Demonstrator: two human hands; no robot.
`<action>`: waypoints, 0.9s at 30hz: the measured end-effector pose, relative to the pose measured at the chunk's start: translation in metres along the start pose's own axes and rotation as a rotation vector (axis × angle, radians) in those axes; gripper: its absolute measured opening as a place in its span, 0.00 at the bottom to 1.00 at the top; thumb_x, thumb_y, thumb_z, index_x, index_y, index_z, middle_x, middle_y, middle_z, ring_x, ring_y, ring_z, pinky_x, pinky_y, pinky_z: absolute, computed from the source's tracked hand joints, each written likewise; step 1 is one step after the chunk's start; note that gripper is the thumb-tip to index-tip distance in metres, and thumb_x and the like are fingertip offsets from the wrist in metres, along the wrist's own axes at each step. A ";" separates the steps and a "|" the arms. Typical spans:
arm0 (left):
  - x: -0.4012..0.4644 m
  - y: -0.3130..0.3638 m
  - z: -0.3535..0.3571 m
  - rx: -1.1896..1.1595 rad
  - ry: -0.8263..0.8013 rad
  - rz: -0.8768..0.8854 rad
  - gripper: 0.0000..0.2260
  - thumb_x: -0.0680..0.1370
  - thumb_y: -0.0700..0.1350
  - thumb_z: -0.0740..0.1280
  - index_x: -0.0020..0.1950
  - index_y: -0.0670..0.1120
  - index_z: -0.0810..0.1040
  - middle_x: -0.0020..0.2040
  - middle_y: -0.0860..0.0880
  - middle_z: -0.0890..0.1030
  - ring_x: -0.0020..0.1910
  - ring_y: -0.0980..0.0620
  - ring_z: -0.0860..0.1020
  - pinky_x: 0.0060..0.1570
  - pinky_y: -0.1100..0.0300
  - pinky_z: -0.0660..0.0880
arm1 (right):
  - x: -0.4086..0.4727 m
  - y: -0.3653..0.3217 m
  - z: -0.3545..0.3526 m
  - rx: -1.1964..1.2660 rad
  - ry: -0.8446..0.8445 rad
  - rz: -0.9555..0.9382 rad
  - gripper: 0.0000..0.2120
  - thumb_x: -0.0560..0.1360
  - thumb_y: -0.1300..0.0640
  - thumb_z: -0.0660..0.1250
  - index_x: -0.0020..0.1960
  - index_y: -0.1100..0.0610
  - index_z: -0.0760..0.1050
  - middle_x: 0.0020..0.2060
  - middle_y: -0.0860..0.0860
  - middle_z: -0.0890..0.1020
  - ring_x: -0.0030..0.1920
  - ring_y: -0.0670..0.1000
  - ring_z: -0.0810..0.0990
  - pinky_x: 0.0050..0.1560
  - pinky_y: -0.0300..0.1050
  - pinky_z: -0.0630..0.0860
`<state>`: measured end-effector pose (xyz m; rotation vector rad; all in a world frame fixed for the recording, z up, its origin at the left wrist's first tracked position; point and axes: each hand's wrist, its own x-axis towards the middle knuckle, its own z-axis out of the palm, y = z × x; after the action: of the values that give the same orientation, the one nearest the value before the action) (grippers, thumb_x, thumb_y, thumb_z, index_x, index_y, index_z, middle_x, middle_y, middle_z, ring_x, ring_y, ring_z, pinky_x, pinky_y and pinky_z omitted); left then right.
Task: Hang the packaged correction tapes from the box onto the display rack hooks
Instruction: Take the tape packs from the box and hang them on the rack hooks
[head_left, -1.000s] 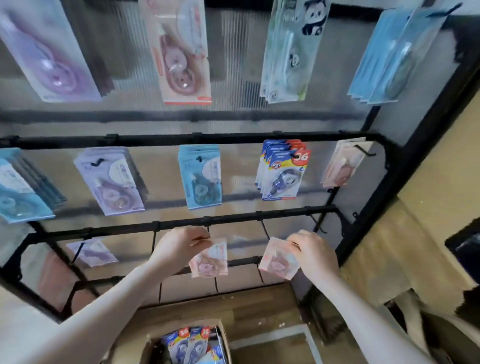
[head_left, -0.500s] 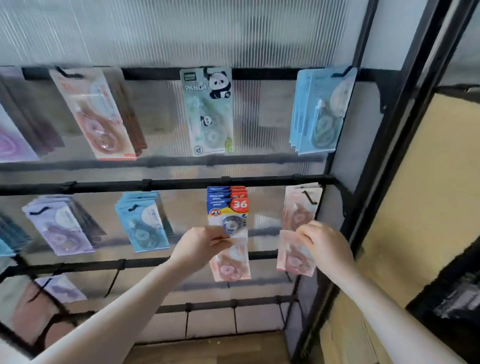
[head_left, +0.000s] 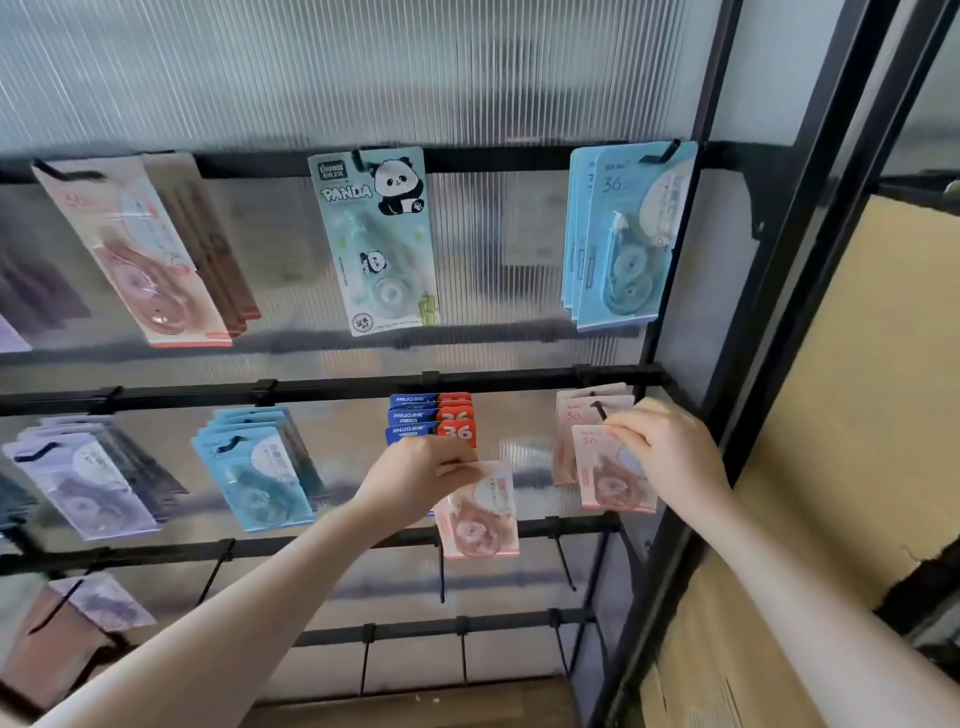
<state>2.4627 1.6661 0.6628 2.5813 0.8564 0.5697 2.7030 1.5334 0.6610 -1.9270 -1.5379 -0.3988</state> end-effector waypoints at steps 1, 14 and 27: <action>0.002 0.000 0.000 0.004 -0.001 0.006 0.07 0.76 0.49 0.68 0.46 0.46 0.81 0.39 0.52 0.80 0.38 0.52 0.75 0.35 0.59 0.70 | 0.002 0.002 0.000 -0.002 -0.016 -0.004 0.04 0.71 0.63 0.71 0.46 0.61 0.83 0.40 0.54 0.82 0.41 0.54 0.80 0.40 0.40 0.69; 0.002 0.005 0.014 0.035 -0.031 0.038 0.07 0.78 0.49 0.63 0.51 0.48 0.79 0.41 0.58 0.75 0.37 0.59 0.72 0.33 0.70 0.65 | 0.014 0.017 0.001 0.057 -0.235 0.015 0.12 0.76 0.63 0.64 0.59 0.59 0.79 0.56 0.55 0.80 0.57 0.54 0.77 0.57 0.44 0.71; 0.025 0.049 0.027 -0.039 0.026 0.173 0.07 0.77 0.44 0.66 0.50 0.43 0.82 0.47 0.49 0.83 0.45 0.50 0.79 0.43 0.58 0.74 | 0.028 0.019 -0.002 -0.099 -0.019 -0.007 0.09 0.76 0.62 0.65 0.54 0.59 0.81 0.46 0.56 0.81 0.49 0.57 0.78 0.46 0.46 0.73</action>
<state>2.5173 1.6396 0.6684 2.6342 0.6266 0.6633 2.7293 1.5515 0.6732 -2.0065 -1.5643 -0.4686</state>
